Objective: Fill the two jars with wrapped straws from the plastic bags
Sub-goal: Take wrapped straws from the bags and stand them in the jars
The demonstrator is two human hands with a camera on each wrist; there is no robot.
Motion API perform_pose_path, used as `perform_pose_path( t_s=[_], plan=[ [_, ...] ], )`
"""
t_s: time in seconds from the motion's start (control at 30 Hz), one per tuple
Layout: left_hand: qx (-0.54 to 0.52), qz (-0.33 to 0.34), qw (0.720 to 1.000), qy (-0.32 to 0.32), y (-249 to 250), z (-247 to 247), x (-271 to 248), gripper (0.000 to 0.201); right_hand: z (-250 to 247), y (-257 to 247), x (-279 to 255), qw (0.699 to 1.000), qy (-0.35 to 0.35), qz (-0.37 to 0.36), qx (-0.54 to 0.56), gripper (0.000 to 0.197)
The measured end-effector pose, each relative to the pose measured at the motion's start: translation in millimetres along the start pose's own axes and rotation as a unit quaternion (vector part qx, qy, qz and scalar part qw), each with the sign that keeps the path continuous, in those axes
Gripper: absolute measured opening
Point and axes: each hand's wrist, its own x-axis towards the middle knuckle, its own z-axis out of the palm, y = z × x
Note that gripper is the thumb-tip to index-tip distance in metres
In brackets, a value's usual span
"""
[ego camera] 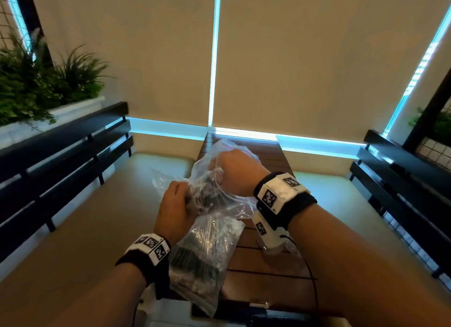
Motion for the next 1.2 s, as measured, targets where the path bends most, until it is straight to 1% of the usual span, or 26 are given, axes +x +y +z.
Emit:
perform_pose_path(
  t_s=[0.07, 0.13, 0.17, 0.2, 0.27, 0.3, 0.37, 0.4, 0.43, 0.47, 0.57, 0.6, 0.67, 0.73, 0.8, 0.87, 0.9, 0.97, 1.0, 1.03, 1.1, 1.13, 1.2],
  plan=[
    [0.035, 0.027, 0.999, -0.002, -0.3, -0.9, -1.6, 0.033, 11.0, -0.7, 0.9, 0.999, -0.031, 0.019, -0.011, 0.019],
    [0.061, 0.065, 0.996, -0.020, 1.4, -4.7, -3.7, 0.029, 10.8, -2.9, -1.8, 0.994, -0.108, 0.016, -0.028, 0.020],
    [0.069, 0.081, 0.994, -0.030, 2.9, -8.1, -4.4, 0.025, 7.1, -4.4, -3.5, 0.990, -0.136, 0.021, -0.018, 0.017],
    [0.081, 0.095, 0.991, -0.038, 5.4, -11.0, -5.0, 0.026, 7.3, -3.7, -3.1, 0.987, -0.157, 0.042, 0.017, 0.017],
    [0.100, 0.114, 0.987, -0.053, 9.5, -14.5, -5.1, 0.043, 6.6, -6.0, 1.5, 0.975, -0.194, 0.083, 0.073, 0.023],
    [0.092, 0.122, 0.987, -0.057, 11.0, -15.5, -4.8, 0.049, 7.6, -7.6, 3.3, 0.966, -0.228, 0.100, 0.077, 0.024],
    [0.103, 0.158, 0.980, -0.064, 14.0, -15.4, -4.2, 0.048, 17.9, -3.7, 7.2, 0.947, -0.270, 0.140, 0.106, 0.016],
    [0.127, 0.177, 0.973, -0.073, 14.5, -14.4, -4.1, 0.049, 20.7, -2.4, 7.2, 0.941, -0.285, 0.144, 0.113, 0.015],
    [0.143, 0.190, 0.968, -0.080, 12.9, -11.8, -4.2, 0.050, 18.4, -3.3, 4.8, 0.932, -0.308, 0.155, 0.110, 0.018],
    [0.147, 0.190, 0.967, -0.086, 11.6, -10.2, -5.0, 0.051, 19.5, 0.1, 3.4, 0.928, -0.314, 0.164, 0.116, 0.021],
    [0.140, 0.193, 0.968, -0.074, 7.4, -6.9, -7.1, 0.058, 18.8, 4.4, -1.7, 0.901, -0.317, 0.223, 0.194, 0.025],
    [0.141, 0.198, 0.967, -0.073, 7.4, -6.2, -7.9, 0.060, 20.7, 7.4, -3.3, 0.893, -0.320, 0.237, 0.208, 0.023],
    [0.144, 0.204, 0.966, -0.069, 7.0, -4.8, -9.2, 0.062, 24.3, 11.7, -6.8, 0.878, -0.332, 0.257, 0.232, 0.016],
    [0.148, 0.195, 0.967, -0.072, 6.8, -4.5, -8.9, 0.066, 26.0, 15.7, -11.6, 0.869, -0.335, 0.262, 0.252, 0.020],
    [0.149, 0.183, 0.969, -0.077, 4.1, -3.7, -6.8, 0.068, 29.2, 20.6, -14.7, 0.870, -0.324, 0.263, 0.261, 0.023],
    [0.151, 0.153, 0.974, -0.074, 0.4, -2.7, -5.7, 0.068, 31.7, 21.9, -16.1, 0.869, -0.308, 0.278, 0.269, 0.030],
    [0.150, 0.130, 0.978, -0.065, -2.3, -2.1, -5.2, 0.066, 33.1, 21.9, -15.5, 0.880, -0.290, 0.274, 0.259, 0.036],
    [0.130, 0.082, 0.987, -0.042, -8.0, -0.4, -4.4, 0.055, 32.4, 22.2, -16.9, 0.917, -0.230, 0.246, 0.212, 0.056],
    [0.115, 0.064, 0.991, -0.035, -9.5, 0.3, -3.9, 0.050, 30.5, 23.1, -18.3, 0.929, -0.201, 0.235, 0.205, 0.055],
    [0.100, 0.051, 0.993, -0.028, -10.3, 1.0, -3.0, 0.047, 27.9, 22.1, -20.2, 0.926, -0.187, 0.242, 0.221, 0.045],
    [0.073, 0.038, 0.996, -0.019, -8.6, 1.9, -0.4, 0.041, 23.2, 21.7, -22.7, 0.908, -0.171, 0.255, 0.285, 0.026],
    [0.058, 0.035, 0.998, -0.016, -6.9, 1.7, 1.1, 0.037, 22.3, 23.2, -23.2, 0.906, -0.168, 0.250, 0.299, 0.022],
    [0.035, 0.027, 0.999, -0.016, -6.4, 1.2, 3.9, 0.033, 21.2, 25.1, -22.8, 0.912, -0.158, 0.217, 0.311, 0.022]
  ],
)
